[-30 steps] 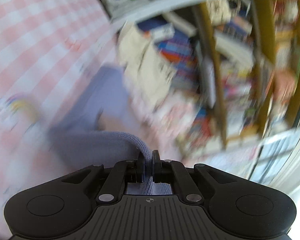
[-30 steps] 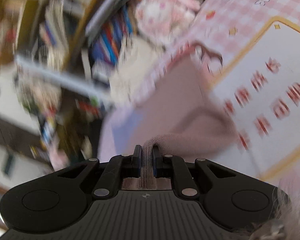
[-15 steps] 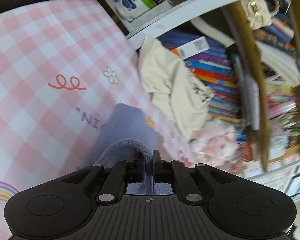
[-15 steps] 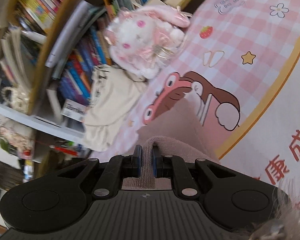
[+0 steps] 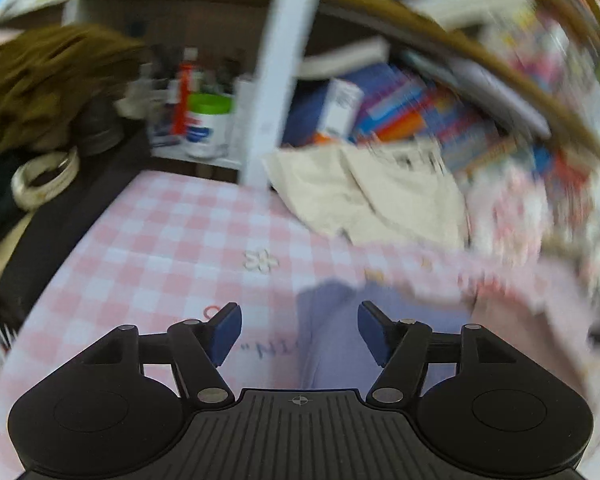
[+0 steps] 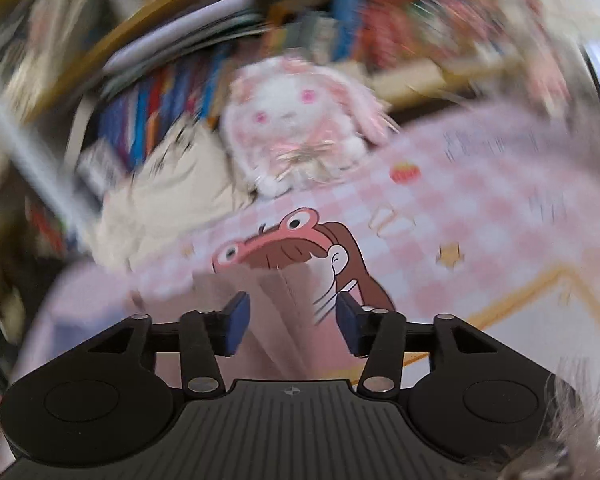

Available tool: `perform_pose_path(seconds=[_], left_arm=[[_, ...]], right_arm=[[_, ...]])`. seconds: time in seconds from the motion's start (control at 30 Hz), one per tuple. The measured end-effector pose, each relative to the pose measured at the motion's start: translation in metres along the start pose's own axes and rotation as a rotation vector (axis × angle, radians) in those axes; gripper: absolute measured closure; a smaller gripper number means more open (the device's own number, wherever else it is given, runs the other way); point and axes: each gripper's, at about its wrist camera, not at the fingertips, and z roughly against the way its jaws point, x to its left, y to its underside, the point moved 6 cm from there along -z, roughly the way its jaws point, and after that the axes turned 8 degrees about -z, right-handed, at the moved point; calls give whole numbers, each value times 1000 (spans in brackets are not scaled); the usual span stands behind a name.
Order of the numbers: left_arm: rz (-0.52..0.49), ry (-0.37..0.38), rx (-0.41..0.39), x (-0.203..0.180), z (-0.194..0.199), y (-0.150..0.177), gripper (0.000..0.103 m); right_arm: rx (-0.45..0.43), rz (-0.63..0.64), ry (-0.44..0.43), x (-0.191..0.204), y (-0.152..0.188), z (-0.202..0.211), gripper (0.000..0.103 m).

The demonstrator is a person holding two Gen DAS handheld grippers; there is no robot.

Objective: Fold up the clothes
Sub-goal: 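Lay the hem onto the collar and open both grippers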

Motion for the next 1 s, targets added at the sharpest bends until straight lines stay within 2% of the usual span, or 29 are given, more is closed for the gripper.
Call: perform_pose_path(seconds=[0.07, 0.13, 0.27, 0.3, 0.37, 0.4, 0.43, 0.57, 0.8, 0.87, 0.9, 0.93, 0.97, 1.0], left_arm=[[-108, 3, 10, -18, -8, 5, 39], [-181, -3, 19, -31, -16, 9, 39], [-233, -44, 27, -43, -34, 9, 39], [-219, -48, 31, -41, -37, 8, 39], [-195, -57, 38, -37, -43, 5, 39], [-187, -61, 39, -35, -45, 3, 39], [-181, -64, 38, -33, -46, 1, 40], [-173, -57, 20, -29, -39, -3, 40], [-187, -35, 30, -32, -43, -1, 40], [-184, -14, 28, -35, -46, -1, 40], [-183, -4, 29, -36, -48, -1, 40], [-182, 3, 29, -37, -51, -1, 45], [-180, 10, 33, -39, -54, 0, 57], [-173, 20, 42, -39, -57, 0, 63]], right_arm=[[9, 135, 19, 12, 7, -5, 50], [14, 217, 33, 22, 12, -14, 49], [10, 260, 75, 30, 13, -37, 49], [2, 258, 79, 31, 12, -41, 50], [-4, 248, 90, 31, 8, -49, 61], [7, 235, 96, 28, 6, -51, 87], [21, 220, 102, 25, 4, -53, 99], [15, 131, 71, 11, -1, -43, 99], [74, 112, 96, 4, 4, -62, 96], [74, 113, 88, 5, 3, -63, 89], [69, 115, 84, 6, 2, -64, 82], [63, 119, 80, 7, 1, -64, 80], [59, 121, 77, 8, -1, -65, 80], [60, 122, 75, 9, -2, -66, 80]])
